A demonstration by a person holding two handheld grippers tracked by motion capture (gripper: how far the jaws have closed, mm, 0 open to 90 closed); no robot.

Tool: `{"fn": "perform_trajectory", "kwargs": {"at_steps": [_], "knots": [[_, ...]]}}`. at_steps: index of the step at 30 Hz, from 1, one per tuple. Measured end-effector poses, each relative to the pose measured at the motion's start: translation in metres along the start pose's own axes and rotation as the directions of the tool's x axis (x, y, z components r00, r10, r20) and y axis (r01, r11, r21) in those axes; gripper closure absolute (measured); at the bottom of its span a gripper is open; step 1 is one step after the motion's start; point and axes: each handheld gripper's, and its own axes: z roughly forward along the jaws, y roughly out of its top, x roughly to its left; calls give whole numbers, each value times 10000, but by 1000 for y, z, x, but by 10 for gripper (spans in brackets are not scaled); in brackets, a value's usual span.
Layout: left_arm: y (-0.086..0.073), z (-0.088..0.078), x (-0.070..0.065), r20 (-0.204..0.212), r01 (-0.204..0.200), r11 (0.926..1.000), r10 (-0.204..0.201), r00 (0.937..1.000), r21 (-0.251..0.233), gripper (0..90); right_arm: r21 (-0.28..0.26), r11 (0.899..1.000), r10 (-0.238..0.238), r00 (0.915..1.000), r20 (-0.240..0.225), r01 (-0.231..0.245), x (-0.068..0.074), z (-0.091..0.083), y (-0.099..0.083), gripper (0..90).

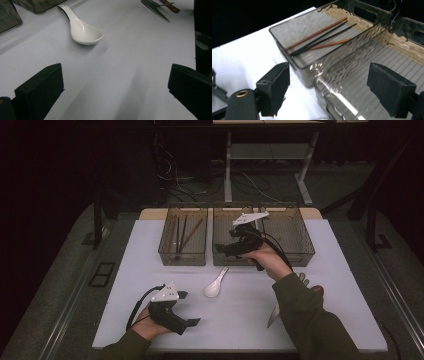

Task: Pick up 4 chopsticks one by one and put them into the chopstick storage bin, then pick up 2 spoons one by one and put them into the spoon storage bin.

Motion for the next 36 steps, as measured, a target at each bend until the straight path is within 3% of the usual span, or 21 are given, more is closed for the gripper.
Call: {"fn": "perform_trajectory", "kwargs": {"at_steps": [15,26,33,36], "knots": [[-1,-1,0,-52,21,10000,-21,10000,17,0,-345,9992,-229,9996,-170,223,6,-44,-42,180],[-2,-3,2,-136,126,9999,-127,9998,-104,0,-480,9988,89,9998,-164,-96,5,-74,-81,176],[-1,-4,2,-179,182,9997,-185,9997,-179,0,-605,9982,24,10000,-71,-28,4,-94,-108,176],[0,-5,3,-215,151,9997,-156,9996,-207,0,-771,9967,266,9996,32,-263,2,-103,-120,176]]}}
